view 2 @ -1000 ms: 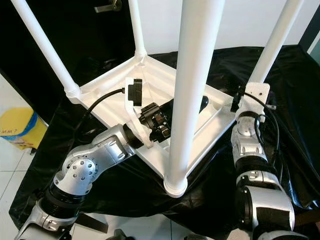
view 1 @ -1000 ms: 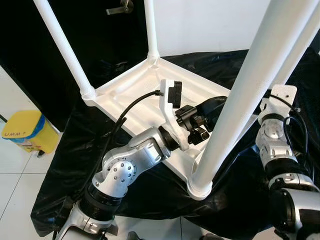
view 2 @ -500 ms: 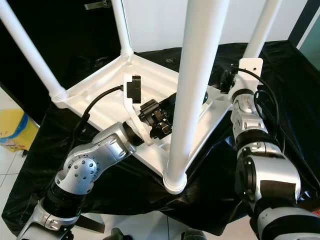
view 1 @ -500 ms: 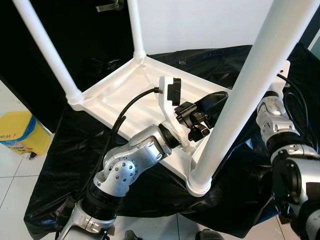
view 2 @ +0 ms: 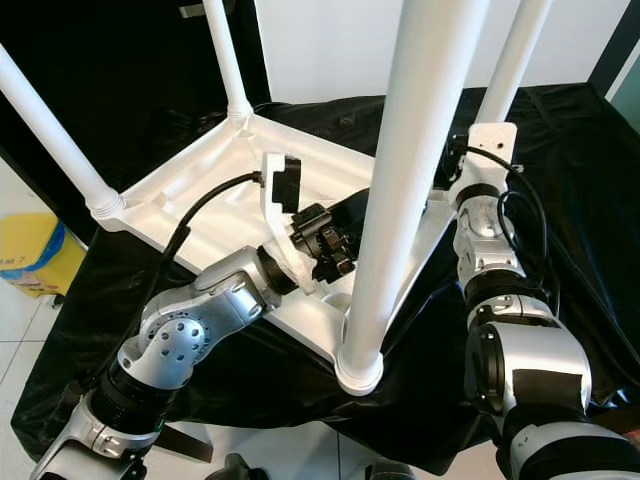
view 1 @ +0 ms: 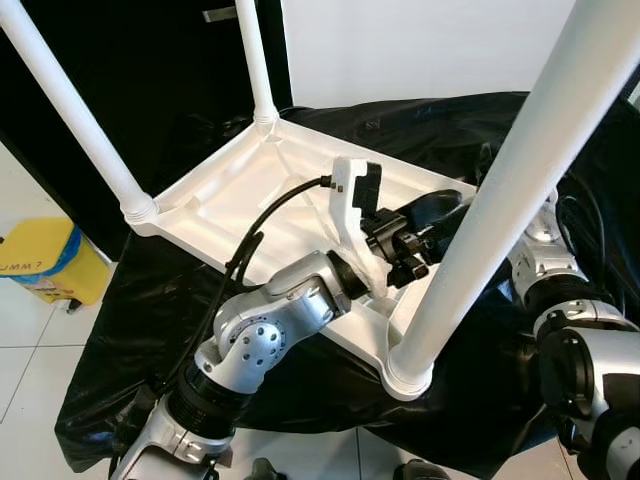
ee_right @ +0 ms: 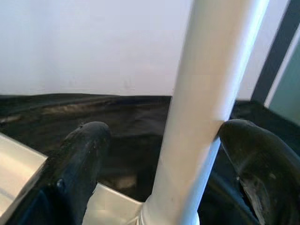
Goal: Building children table
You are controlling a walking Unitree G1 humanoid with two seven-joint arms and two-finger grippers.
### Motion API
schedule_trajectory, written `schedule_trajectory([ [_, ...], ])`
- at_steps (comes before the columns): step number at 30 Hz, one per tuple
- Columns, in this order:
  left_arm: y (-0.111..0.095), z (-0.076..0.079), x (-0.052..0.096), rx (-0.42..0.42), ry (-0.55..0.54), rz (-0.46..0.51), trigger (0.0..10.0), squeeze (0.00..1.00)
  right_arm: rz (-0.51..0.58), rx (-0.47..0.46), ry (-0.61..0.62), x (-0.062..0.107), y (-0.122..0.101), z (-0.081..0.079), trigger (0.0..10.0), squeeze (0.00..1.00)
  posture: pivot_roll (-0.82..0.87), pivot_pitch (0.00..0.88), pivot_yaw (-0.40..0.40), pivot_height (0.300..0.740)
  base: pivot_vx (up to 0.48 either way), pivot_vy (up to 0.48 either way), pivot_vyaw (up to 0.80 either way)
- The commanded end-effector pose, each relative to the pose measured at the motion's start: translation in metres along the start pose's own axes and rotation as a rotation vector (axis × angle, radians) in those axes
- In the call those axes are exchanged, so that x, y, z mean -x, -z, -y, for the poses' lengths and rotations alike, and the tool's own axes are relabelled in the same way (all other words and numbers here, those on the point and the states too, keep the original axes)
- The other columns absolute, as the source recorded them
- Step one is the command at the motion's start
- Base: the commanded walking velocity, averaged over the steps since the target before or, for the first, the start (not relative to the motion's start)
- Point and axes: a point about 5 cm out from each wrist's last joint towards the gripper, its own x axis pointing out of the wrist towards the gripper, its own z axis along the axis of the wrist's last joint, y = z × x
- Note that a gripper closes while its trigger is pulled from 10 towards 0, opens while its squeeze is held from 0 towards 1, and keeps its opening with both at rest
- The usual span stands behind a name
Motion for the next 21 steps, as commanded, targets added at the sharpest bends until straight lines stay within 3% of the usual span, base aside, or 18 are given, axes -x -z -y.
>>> schedule_trajectory([
  [1, -0.005, 0.007, 0.01, -0.071, 0.34, -0.002, 10.0, 0.0, 0.006, -0.004, 0.002, 0.007, 0.006, 0.003, 10.0, 0.0, -0.1, 0.073, 0.053, 0.74, 0.0, 0.0, 0.0],
  [3, -0.008, -0.016, 0.027, -0.175, 0.208, -0.055, 10.0, 0.0, 0.027, -0.022, -0.066, 0.027, 0.015, 0.009, 10.0, 0.0, -0.1, 0.074, 0.05, 0.74, 0.0, 0.0, 0.0],
  [5, -0.011, -0.023, 0.035, -0.215, 0.162, -0.066, 10.0, 0.0, 0.037, -0.031, -0.117, 0.037, 0.018, 0.009, 10.0, 0.0, -0.1, 0.074, 0.049, 0.74, 0.0, 0.0, 0.0],
  [6, -0.011, -0.023, 0.035, -0.215, 0.162, -0.066, 10.0, 0.0, 0.037, -0.031, -0.117, 0.037, 0.018, 0.009, 10.0, 0.0, -0.1, 0.074, 0.049, 0.74, 0.0, 0.0, 0.0],
  [8, -0.017, -0.039, 0.05, -0.26, 0.027, -0.061, 10.0, 0.0, 0.059, -0.04, -0.243, 0.061, 0.019, 0.01, 10.0, 0.0, -0.12, 0.078, 0.049, 0.74, 0.0, 0.0, 0.0],
  [9, -0.017, -0.039, 0.05, -0.26, 0.027, -0.061, 10.0, 0.0, 0.059, -0.04, -0.243, 0.061, 0.019, 0.01, 10.0, 0.0, -0.12, 0.078, 0.049, 0.74, 0.0, 0.0, 0.0],
  [11, -0.019, -0.052, 0.065, -0.265, -0.085, -0.066, 10.0, 0.0, 0.057, -0.054, -0.342, 0.079, 0.017, 0.013, 10.0, 0.0, -0.13, 0.08, 0.044, 0.74, 0.0, 0.0, 0.0],
  [14, -0.018, -0.055, 0.072, -0.271, -0.103, -0.089, 10.0, 0.0, 0.045, -0.061, -0.397, 0.086, 0.016, 0.015, 10.0, 0.0, -0.13, 0.08, 0.044, 0.74, 0.0, 0.0, 0.0],
  [17, -0.005, -0.058, 0.091, -0.352, -0.085, -0.242, 10.0, 0.0, -0.045, -0.046, -0.629, 0.112, 0.014, 0.027, 10.0, 0.0, -0.14, 0.086, 0.045, 0.74, 0.0, 0.0, 0.0],
  [19, -0.005, -0.058, 0.091, -0.352, -0.085, -0.242, 10.0, 0.0, -0.045, -0.046, -0.629, 0.112, 0.014, 0.027, 10.0, 0.0, -0.14, 0.086, 0.045, 0.74, 0.0, 0.0, 0.0],
  [20, 0.001, -0.059, 0.096, -0.388, -0.072, -0.308, 10.0, 0.0, -0.092, -0.022, -0.748, 0.122, 0.013, 0.032, 10.0, 0.0, -0.14, 0.085, 0.042, 0.74, 0.0, 0.0, 0.0],
  [21, 0.001, -0.059, 0.096, -0.388, -0.072, -0.308, 10.0, 0.0, -0.092, -0.022, -0.748, 0.122, 0.013, 0.032, 10.0, 0.0, -0.14, 0.085, 0.042, 0.74, 0.0, 0.0, 0.0],
])
